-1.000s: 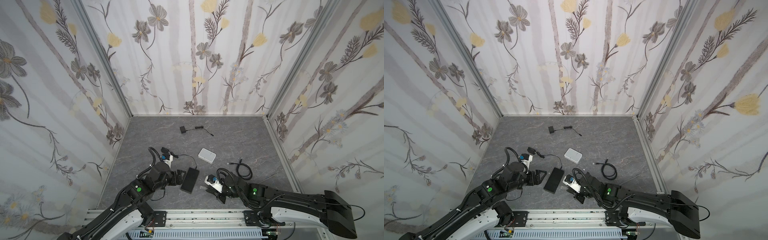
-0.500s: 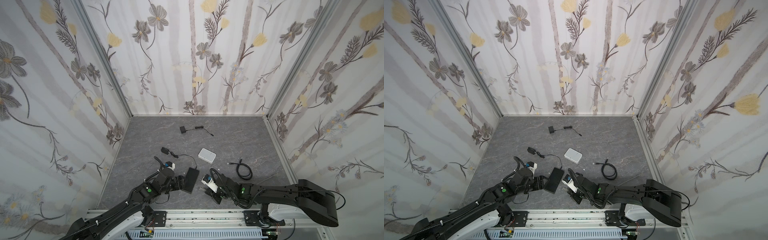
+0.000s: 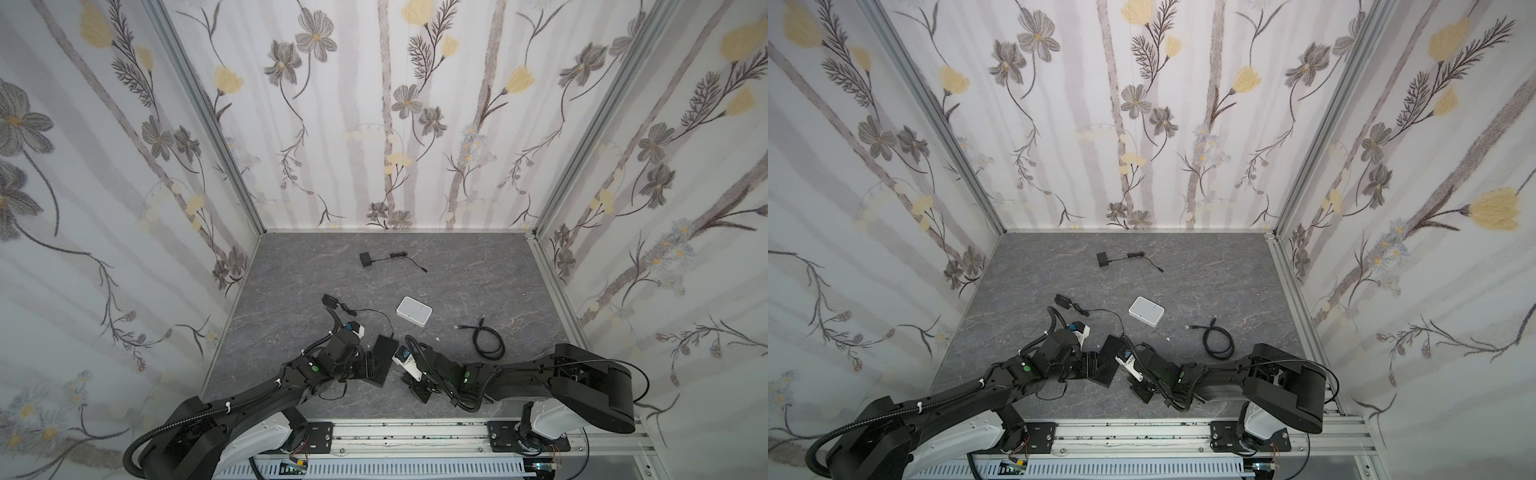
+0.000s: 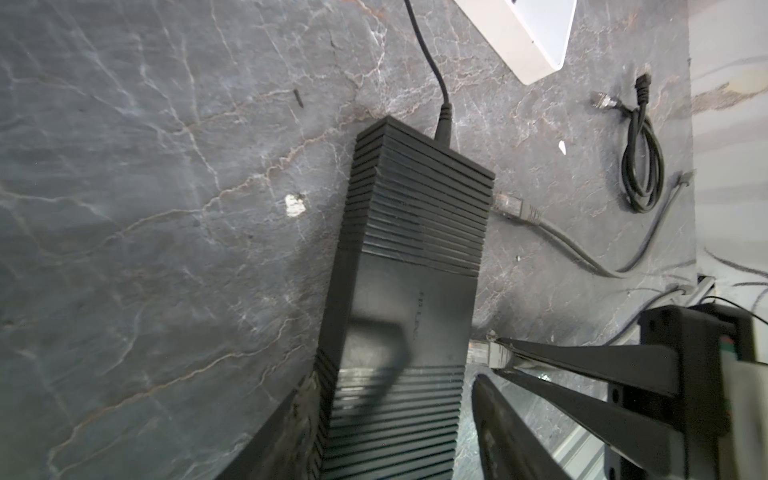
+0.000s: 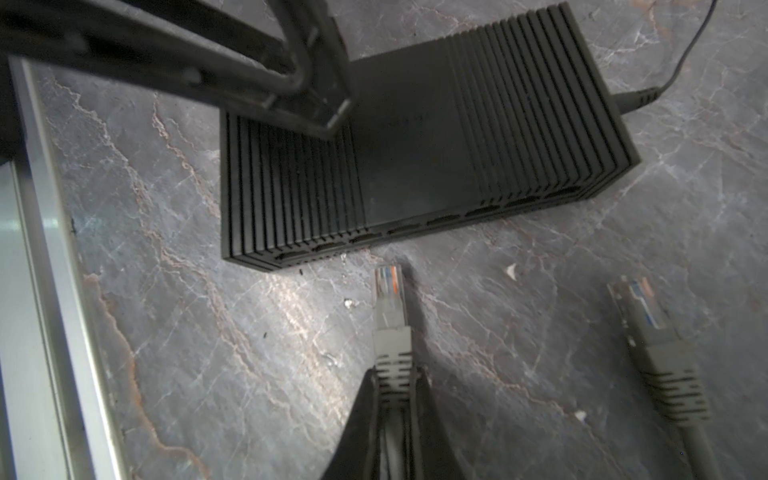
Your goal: Insert the plug into the switch port
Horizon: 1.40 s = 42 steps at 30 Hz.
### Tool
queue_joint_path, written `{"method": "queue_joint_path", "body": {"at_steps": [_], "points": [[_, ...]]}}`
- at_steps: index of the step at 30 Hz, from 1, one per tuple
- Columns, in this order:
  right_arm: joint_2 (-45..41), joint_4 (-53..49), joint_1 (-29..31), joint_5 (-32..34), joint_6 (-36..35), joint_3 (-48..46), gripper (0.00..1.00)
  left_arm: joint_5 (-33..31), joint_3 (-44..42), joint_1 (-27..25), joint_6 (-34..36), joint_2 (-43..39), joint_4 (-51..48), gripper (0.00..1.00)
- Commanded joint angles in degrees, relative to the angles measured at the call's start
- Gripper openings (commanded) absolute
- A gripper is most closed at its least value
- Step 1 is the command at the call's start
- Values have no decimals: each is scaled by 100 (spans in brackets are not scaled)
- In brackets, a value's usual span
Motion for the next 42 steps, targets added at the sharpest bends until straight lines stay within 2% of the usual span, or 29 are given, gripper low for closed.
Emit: {"method": "queue_joint_path", "body": {"at_steps": [1, 14, 30, 42], "points": [[64, 388, 6, 158, -61, 77, 11, 76, 84, 5, 156, 199, 86, 58], [96, 594, 132, 34, -158, 90, 11, 171, 171, 4, 172, 601, 219, 53], [312, 467, 250, 417, -282, 420, 12, 396, 187, 0, 200, 720, 276, 49], [280, 709, 405, 55, -1170, 462, 13, 453, 265, 5, 334, 679, 120, 49]]}}
